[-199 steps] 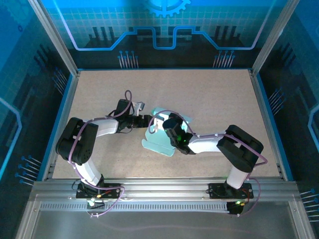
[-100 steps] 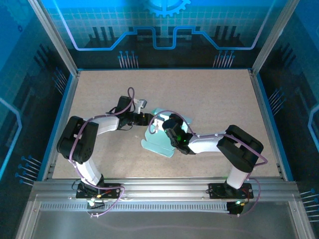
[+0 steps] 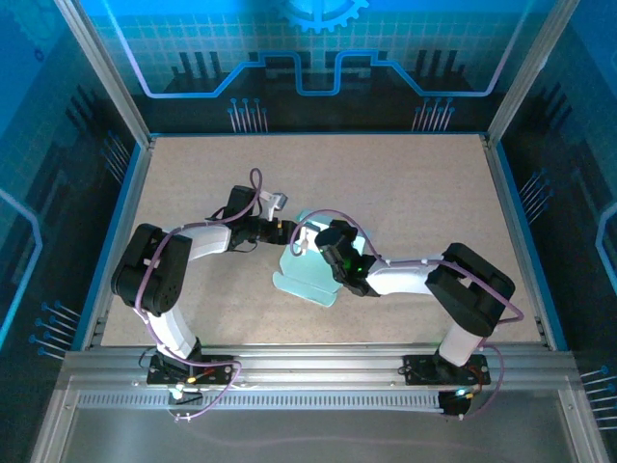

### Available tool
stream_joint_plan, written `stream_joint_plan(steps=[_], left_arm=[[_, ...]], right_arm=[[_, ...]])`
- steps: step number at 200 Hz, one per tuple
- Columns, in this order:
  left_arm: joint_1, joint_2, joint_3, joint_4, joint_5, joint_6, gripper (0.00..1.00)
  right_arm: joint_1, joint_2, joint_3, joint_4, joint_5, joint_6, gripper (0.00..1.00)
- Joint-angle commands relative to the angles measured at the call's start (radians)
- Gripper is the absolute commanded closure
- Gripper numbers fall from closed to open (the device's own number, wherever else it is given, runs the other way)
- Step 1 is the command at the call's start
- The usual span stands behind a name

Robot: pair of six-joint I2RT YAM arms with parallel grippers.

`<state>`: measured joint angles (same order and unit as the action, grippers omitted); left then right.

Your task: Fold the paper box

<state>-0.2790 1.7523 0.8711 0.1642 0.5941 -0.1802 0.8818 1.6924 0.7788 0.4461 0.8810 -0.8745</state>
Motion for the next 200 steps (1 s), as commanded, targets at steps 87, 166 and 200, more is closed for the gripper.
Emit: stream_joint_plan(steps=[87, 166, 200], left_arm=[[-0.030, 0.021, -0.006, 0.047, 0.105, 0.032, 0.42], [-0.058, 0.052, 0.041, -0.022, -0.047, 0.036, 0.45], [-0.058, 0.052, 0.034, -0.013, -0.109, 0.023, 0.40]], right_arm=[[-0.018, 0.003, 0.020, -0.043, -0.058, 0.068, 1.00], [-0.017, -0.025, -0.001, -0.047, -0.062, 0.083, 1.00], [-0.016, -0.017, 0.006, -0.051, -0.063, 0.084, 1.00]])
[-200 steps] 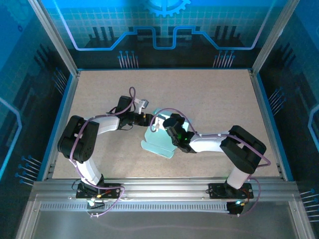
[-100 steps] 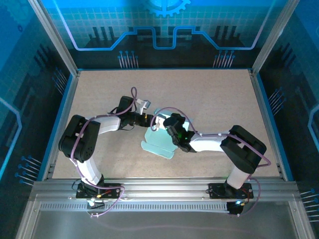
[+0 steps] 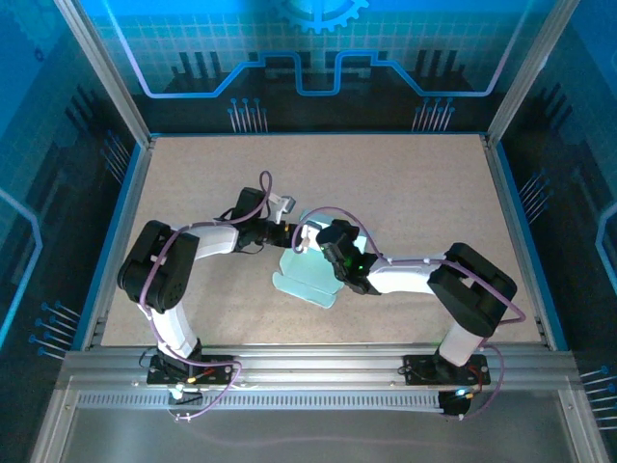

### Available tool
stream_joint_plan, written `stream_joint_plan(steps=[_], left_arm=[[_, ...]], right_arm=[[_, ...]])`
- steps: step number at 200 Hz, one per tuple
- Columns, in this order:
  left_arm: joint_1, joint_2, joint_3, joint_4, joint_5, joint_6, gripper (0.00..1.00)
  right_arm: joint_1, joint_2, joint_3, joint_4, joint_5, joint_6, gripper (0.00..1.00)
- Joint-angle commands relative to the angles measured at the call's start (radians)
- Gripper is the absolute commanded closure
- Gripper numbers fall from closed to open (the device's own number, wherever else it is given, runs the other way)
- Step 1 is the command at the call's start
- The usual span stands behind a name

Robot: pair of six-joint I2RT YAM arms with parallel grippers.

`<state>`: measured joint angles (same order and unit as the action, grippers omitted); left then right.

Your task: Fold the paper box

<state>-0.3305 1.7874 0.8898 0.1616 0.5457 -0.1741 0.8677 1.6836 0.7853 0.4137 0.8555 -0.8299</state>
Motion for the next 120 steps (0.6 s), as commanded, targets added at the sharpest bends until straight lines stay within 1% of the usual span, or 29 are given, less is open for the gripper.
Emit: stream_joint_plan(steps=[1, 11, 24, 44, 78, 120], left_arm=[[-0.007, 0.017, 0.015, -0.010, -0.060, 0.017, 0.40], [-0.007, 0.022, 0.017, -0.006, -0.055, 0.017, 0.40], [-0.007, 0.024, 0.020, -0.006, -0.055, 0.013, 0.40], [-0.007, 0.028, 0.016, 0.002, -0.059, 0.009, 0.42], [-0.007, 0.031, 0.002, 0.021, -0.062, -0.007, 0.46], [-0.007, 0.031, -0.011, 0.056, -0.065, -0.016, 0.49]], right_arm=[[-0.001, -0.007, 0.000, -0.018, -0.037, 0.039, 1.00], [0.005, 0.004, 0.003, -0.009, -0.030, 0.031, 1.00], [0.019, 0.031, -0.001, 0.051, 0.001, -0.014, 1.00], [0.032, 0.081, -0.005, 0.128, 0.042, -0.077, 1.00], [0.049, 0.126, -0.016, 0.238, 0.083, -0.134, 1.00], [0.068, 0.151, -0.009, 0.286, 0.097, -0.176, 1.00]])
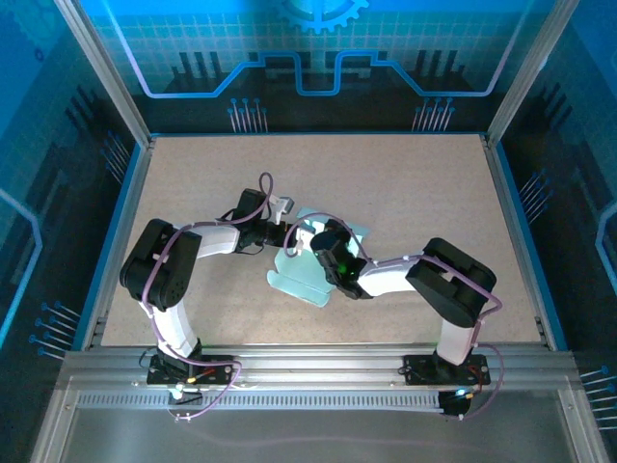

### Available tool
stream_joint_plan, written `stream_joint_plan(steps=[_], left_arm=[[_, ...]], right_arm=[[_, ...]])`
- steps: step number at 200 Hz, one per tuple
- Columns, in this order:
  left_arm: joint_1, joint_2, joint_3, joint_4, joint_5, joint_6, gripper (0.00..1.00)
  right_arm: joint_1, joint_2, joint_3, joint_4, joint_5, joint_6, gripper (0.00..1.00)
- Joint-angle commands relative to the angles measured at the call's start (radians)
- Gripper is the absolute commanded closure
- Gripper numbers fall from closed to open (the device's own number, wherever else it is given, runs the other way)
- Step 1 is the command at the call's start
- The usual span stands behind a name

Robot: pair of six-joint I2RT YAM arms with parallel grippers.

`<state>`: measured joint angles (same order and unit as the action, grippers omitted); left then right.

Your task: Fold the paper box

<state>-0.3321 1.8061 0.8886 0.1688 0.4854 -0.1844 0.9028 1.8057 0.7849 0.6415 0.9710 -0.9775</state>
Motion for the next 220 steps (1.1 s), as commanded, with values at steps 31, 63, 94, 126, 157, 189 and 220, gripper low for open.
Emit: stream_joint_plan(steps=[31, 63, 94, 126, 157, 189, 220], left_arm=[[-0.005, 0.013, -0.016, 0.078, -0.053, -0.007, 0.55], [-0.010, 0.008, -0.026, 0.125, -0.103, -0.004, 0.54], [-0.012, 0.017, -0.016, 0.128, -0.131, -0.023, 0.64], [-0.026, 0.014, -0.017, 0.125, -0.158, -0.033, 0.80], [-0.041, 0.015, -0.008, 0.102, -0.170, -0.042, 0.85], [-0.044, 0.024, 0.001, 0.079, -0.224, -0.067, 0.92], [-0.044, 0.016, 0.007, 0.047, -0.259, -0.037, 0.93]], right_arm=[[0.049, 0.029, -0.005, 0.047, -0.030, -0.029, 1.00], [0.067, 0.019, 0.002, 0.011, -0.044, -0.012, 1.00], [0.074, 0.014, 0.011, -0.018, -0.052, 0.004, 1.00], [0.083, 0.024, 0.023, -0.034, -0.047, 0.011, 1.00], [0.097, 0.043, 0.039, -0.045, -0.031, 0.040, 1.00], [0.105, 0.008, 0.042, -0.108, -0.065, 0.146, 0.82], [0.100, -0.118, 0.004, -0.196, -0.168, 0.295, 0.46]])
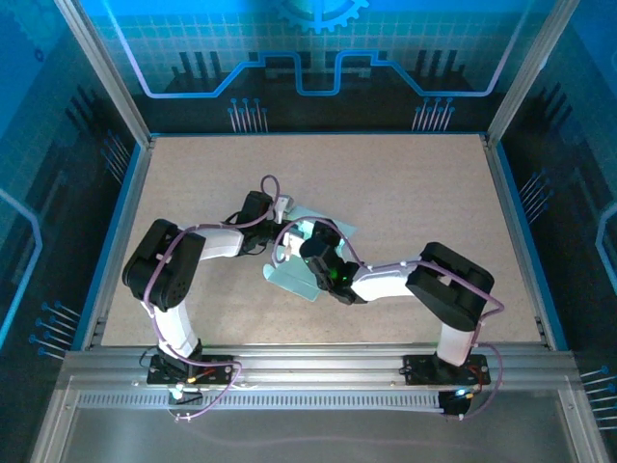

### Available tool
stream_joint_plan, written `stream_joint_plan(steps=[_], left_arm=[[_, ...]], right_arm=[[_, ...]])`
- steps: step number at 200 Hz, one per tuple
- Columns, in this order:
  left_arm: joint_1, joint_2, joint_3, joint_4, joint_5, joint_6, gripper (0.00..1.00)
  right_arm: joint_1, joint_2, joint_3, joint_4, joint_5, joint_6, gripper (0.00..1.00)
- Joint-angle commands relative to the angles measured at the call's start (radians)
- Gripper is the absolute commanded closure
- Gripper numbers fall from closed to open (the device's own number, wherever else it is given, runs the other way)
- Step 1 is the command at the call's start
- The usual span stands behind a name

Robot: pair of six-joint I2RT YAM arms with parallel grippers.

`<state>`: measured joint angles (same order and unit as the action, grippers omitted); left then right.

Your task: Fold the paper box

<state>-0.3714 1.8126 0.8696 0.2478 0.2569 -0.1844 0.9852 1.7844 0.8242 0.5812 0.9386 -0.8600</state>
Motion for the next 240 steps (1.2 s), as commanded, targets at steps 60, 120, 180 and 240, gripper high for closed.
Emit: stream_joint_plan(steps=[60, 120, 180, 240], left_arm=[[-0.019, 0.001, 0.051, -0.081, -0.107, -0.003, 0.95], [-0.081, -0.030, -0.007, 0.021, -0.201, 0.090, 0.92], [-0.163, -0.050, -0.085, 0.164, -0.282, 0.196, 0.93], [-0.203, -0.025, -0.152, 0.306, -0.365, 0.219, 0.92]], right_arm=[[-0.006, -0.482, -0.077, -0.477, -0.507, 0.529, 0.00], [-0.286, -0.749, -0.078, -0.693, -0.816, 1.114, 0.01], [-0.618, -0.571, 0.031, -0.800, -1.294, 1.368, 0.08], [-0.665, -0.273, 0.213, -0.816, -1.511, 1.354, 0.16]])
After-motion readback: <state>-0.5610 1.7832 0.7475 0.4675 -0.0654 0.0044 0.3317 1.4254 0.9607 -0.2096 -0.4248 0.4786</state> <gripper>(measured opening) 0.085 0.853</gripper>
